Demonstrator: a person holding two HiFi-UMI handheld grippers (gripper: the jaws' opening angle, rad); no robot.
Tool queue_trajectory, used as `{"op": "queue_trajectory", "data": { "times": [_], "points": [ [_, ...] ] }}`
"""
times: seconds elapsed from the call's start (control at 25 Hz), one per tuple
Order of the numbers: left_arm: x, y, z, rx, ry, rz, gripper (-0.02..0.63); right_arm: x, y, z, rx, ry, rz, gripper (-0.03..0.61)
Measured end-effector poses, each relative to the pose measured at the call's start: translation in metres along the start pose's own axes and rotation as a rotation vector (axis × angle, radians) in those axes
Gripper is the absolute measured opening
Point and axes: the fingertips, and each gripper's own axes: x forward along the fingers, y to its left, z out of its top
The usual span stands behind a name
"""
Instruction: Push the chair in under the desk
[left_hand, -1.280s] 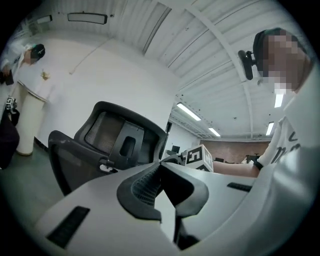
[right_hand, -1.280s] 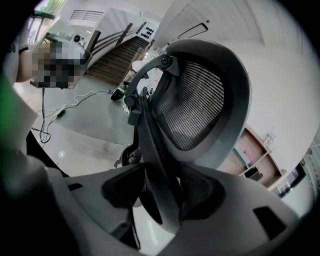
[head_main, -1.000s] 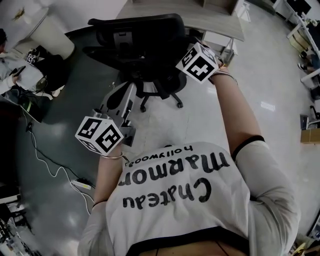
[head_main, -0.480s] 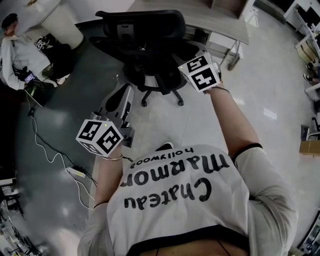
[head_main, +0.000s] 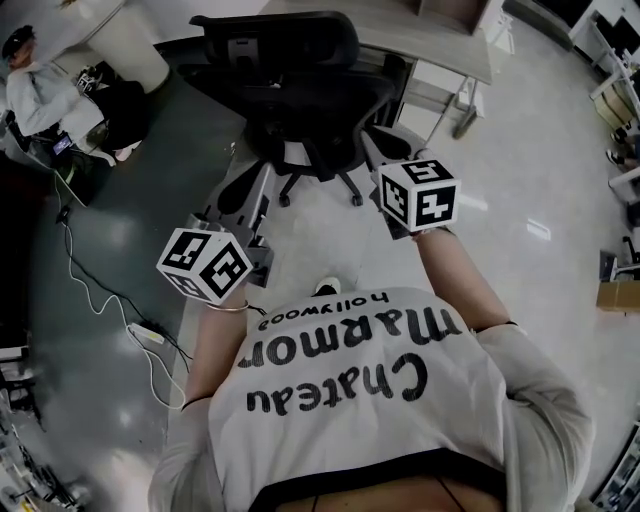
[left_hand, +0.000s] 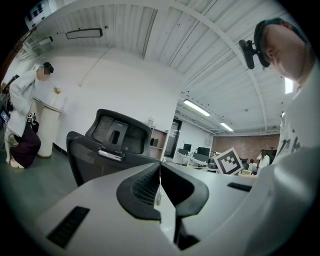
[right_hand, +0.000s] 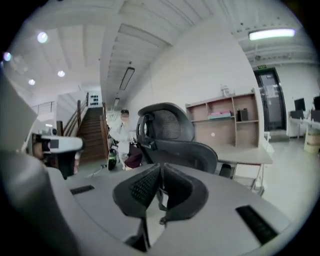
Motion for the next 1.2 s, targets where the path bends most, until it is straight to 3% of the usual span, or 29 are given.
{"op": "queue_trajectory", "data": {
  "times": [0.12,0.28,0.4,0.6,1.2],
  "points": [
    [0.0,-0.011,-0.001,0.015,0.004,-0.013,0.018,-0.019,0.01,0.008,0.112,-0.062,0.062,0.008],
    [-0.003,-0.021,0.0,0.069,0.006,-0.011,0.018,-0.038,0.021,0.021,0.128,-0.126,0.13,0.008],
    [-0.005,-0.024,0.0,0.106,-0.001,0.011,0.018,-0.046,0.024,0.027,0.098,-0.144,0.136,0.008],
    [-0.009,-0.032,-0.008,0.119,0.014,0.016,0.018,-0.055,0.023,0.019,-0.035,-0.113,0.094,0.008],
    [-0.026,-0.047,-0.016,0.085,0.009,0.052,0.018,-0.076,0.027,0.006,-0.074,-0.084,0.091,0.008]
  ]
}}
